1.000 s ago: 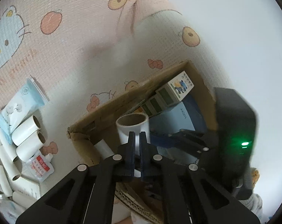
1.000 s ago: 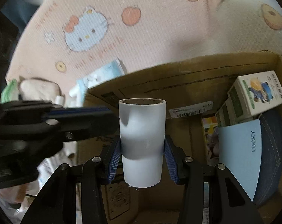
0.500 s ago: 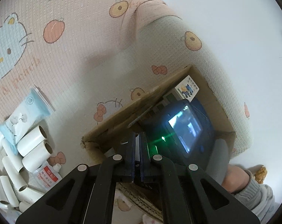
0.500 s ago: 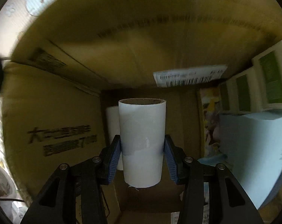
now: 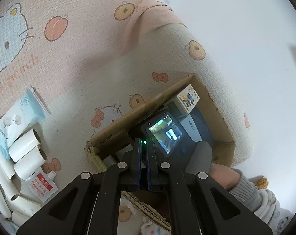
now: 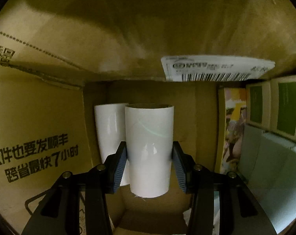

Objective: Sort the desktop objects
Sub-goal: 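Open the left gripper while the right gripper lowers the tube into the box, then open the right gripper to release the tube inside the box, then move both tools back toward the pile of cardboard tubes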

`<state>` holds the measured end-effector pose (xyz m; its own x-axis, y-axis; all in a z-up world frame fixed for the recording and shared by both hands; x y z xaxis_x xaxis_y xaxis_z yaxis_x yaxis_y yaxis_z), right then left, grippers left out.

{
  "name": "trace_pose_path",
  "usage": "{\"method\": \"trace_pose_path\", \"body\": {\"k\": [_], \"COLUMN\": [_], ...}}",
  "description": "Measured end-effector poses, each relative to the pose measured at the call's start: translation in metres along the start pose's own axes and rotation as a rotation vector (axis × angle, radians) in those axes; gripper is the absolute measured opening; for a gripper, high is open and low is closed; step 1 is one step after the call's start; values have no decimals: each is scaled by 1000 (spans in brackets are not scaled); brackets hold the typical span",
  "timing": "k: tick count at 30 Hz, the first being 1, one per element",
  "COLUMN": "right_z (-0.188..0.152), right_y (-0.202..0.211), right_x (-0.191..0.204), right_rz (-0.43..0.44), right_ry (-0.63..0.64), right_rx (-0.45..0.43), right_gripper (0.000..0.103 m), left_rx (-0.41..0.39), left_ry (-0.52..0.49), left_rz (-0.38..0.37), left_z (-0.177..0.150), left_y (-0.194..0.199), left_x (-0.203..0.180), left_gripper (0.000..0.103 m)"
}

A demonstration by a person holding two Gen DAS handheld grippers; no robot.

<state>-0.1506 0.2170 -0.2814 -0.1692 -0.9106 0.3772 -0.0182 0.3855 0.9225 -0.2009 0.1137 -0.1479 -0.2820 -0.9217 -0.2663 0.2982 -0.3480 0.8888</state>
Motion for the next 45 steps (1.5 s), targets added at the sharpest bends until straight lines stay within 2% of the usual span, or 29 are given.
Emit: {"method": "trace_pose_path", "body": {"k": [13, 26, 31, 32, 35, 45], "right_z": [-7, -56, -77, -69, -79, -109], "right_y": [22, 111, 135, 136, 144, 143], "right_x": [0, 63, 70, 87, 106, 140], "right_rz": [32, -59, -154, -167, -176, -232], "right_ry": [17, 123, 211, 223, 256, 334], "right_rx": [-44, -253, -290, -296, -313, -356], "right_gripper": [43, 43, 43, 43, 43, 43], "left_rx": [-6, -60, -83, -85, -93, -113], "left_ry": [-13, -7, -15, -14, 1, 121], "left_rz": [3, 46, 63, 64, 70, 134], "left_z": [-6, -24, -43, -46, -60, -121], "left_y": [3, 26, 39, 40, 46, 63], "left_x": [-6, -17, -18, -18, -10, 47], "left_gripper": [5, 5, 5, 5, 5, 4]}}
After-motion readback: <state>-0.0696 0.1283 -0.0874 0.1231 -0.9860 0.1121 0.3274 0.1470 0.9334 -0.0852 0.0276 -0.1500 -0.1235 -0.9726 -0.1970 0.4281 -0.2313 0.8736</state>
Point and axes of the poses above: each gripper's, at about its wrist camera, not at the fingertips, and y roughly against the way its jaws point, x to its left, z to its top, the point moved 3 cm from there along -y, roughly the way its jaws point, and after that the axes turned 15 degrees about z, right-handed, at the moved point
